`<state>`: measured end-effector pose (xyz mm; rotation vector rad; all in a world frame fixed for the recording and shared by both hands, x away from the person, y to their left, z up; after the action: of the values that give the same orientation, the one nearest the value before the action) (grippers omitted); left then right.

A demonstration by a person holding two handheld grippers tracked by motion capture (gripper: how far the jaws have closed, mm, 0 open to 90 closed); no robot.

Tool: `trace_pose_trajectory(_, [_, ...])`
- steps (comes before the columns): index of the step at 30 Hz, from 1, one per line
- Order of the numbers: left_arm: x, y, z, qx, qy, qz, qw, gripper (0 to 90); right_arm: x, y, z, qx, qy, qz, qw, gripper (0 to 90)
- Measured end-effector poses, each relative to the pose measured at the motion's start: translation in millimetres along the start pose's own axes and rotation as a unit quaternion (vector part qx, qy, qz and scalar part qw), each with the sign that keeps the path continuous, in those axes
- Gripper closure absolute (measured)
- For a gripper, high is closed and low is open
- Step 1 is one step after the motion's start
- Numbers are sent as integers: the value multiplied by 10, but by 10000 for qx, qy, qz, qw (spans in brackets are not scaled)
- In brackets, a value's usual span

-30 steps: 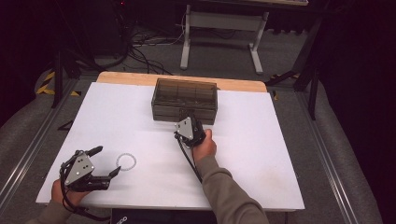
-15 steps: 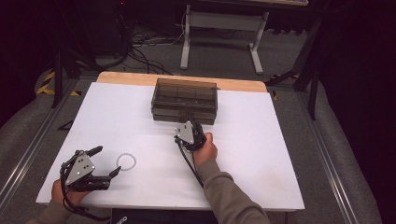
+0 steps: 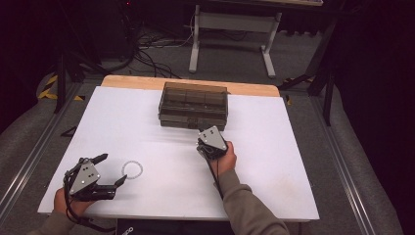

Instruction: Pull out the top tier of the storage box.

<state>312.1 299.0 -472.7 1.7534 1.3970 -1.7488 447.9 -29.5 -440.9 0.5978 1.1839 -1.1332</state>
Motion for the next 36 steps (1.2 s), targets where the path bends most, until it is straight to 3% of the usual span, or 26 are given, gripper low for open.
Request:
trace_pose_trajectory(2, [1, -1, 2, 6, -10, 1, 10000, 101, -15, -14, 41, -73, 38, 5, 10000, 871])
trace_pose_trajectory(3, [0, 1, 1, 1, 6, -6, 10000, 102, -71, -38, 158, -390, 63, 6, 9992, 900])
trace_pose_trajectory(4, [0, 1, 1, 1, 6, -6, 10000, 102, -71, -38, 158, -390, 63, 6, 9992, 900])
trace_pose_trajectory(5, [0, 1, 6, -8, 8, -4, 10000, 102, -131, -56, 307, -433, 84, -40, 9990, 900])
trace_pose_trajectory(9, [3, 7, 9, 0, 21, -25, 10000, 103, -212, -30, 583, -688, 242, -431, 9964, 900])
trace_pose_trajectory(11, [5, 10, 7, -9, 54, -46, 10000, 103, -247, -18, 698, -673, 257, -560, 9958, 900])
trace_pose_trajectory(14, [6, 15, 12, 11, 57, -67, 10000, 104, -264, 34, 849, -831, 422, -903, 9916, 900])
trace_pose_trajectory(15, [6, 15, 12, 11, 57, -67, 10000, 104, -264, 34, 849, -831, 422, -903, 9916, 900])
trace_pose_trajectory(19, [10, 20, 13, 20, 64, -77, 9999, 106, -247, 96, 959, -1073, 437, -1324, 9844, 900])
trace_pose_trajectory(20, [10, 20, 13, 20, 64, -77, 9999, 107, -247, 96, 959, -1073, 437, -1324, 9844, 900])
trace_pose_trajectory(22, [9, 19, 11, 3, 63, -64, 10000, 108, -227, 117, 948, -1183, 386, -1503, 9808, 900])
trace_pose_trajectory(27, [18, 23, 13, 14, 23, -81, 10000, 109, -210, 154, 953, -1170, 278, -1694, 9782, 900])
trace_pose_trajectory(32, [22, 33, 3, 22, 35, -88, 10000, 109, -264, 213, 989, -1435, 203, -2057, 9678, 900])
trace_pose_trajectory(36, [19, 30, 14, 32, 21, -84, 10000, 109, -316, 244, 979, -1507, 46, -2319, 9610, 900])
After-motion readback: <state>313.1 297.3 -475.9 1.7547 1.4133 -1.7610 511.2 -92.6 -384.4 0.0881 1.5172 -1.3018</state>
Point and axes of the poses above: each handheld gripper's, and its own axes: y roughly forward along the jaws, x roughly out of its underside, z roughly to its right, the point moved 3 cm from there along y, roughly forward along the jaws
